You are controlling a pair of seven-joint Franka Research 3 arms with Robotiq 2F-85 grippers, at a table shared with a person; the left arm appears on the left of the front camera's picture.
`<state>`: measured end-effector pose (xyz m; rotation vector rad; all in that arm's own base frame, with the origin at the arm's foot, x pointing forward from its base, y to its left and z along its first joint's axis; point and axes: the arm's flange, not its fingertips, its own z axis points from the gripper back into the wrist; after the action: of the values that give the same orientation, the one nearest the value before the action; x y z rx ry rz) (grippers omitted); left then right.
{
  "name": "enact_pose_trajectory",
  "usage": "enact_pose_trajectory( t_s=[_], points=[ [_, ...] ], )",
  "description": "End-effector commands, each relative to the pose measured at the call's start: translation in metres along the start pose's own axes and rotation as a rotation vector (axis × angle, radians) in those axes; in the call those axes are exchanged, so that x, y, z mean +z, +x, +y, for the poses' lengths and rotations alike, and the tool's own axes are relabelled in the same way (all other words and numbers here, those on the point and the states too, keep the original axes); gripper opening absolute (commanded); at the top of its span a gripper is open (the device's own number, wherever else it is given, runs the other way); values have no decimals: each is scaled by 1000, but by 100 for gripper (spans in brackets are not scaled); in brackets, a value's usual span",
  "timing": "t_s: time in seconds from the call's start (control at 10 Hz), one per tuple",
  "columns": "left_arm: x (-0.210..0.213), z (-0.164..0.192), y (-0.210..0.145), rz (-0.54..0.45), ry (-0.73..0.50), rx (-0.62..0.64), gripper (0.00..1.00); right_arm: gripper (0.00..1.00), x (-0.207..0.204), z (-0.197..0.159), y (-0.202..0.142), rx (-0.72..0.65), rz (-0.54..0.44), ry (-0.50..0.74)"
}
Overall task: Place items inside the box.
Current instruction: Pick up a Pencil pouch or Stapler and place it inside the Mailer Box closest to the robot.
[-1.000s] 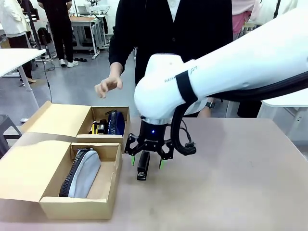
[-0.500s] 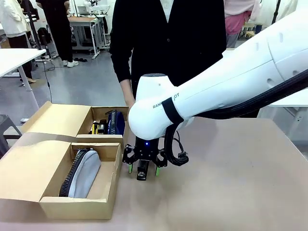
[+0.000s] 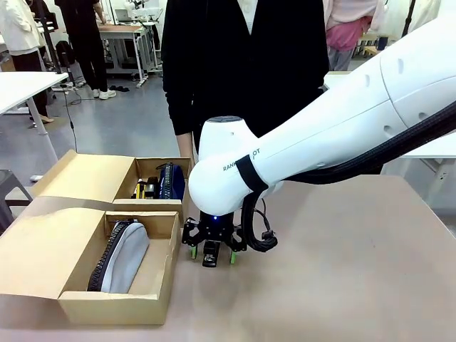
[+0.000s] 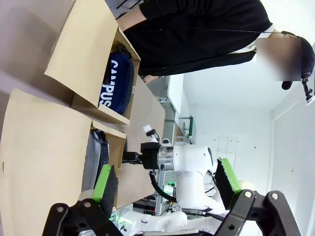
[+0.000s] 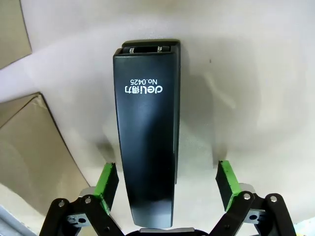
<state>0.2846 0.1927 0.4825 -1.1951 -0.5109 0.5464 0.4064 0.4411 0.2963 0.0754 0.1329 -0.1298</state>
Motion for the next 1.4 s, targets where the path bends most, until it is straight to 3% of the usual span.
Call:
enact_pose_trajectory(
  t_s=[0.0,0.1,0.2,0.3,0.5,0.6,0.7,1.1,1.3],
  points=[
    [0,1,-4,1,-13,-14,100,84,-1,7,1,-21,-51,-52],
    [0,1,-4,1,-13,-14,100,40,-1,5,2,-18,-50,-53],
    [0,1,-4,1,-13,-14,100,24,-1,5,2,-13,-47,-53],
    [0,1,-4,1,-13,-14,100,0,-1,5,2,-10,-44,-54],
    [0,1,-4,1,-13,-14,100,0,0,5,0,-2,-44,-70],
    [0,1,-4,1,-13,-14,100,5,0,5,0,1,-38,-74],
    [0,1,-4,1,-13,-14,100,0,1,4,0,4,-38,-78],
    [0,1,-4,1,-13,-14,100,0,1,1,0,6,-19,-71],
    [0,1,-4,1,-13,-14,100,0,29,-8,-11,34,-22,-67]
  ],
)
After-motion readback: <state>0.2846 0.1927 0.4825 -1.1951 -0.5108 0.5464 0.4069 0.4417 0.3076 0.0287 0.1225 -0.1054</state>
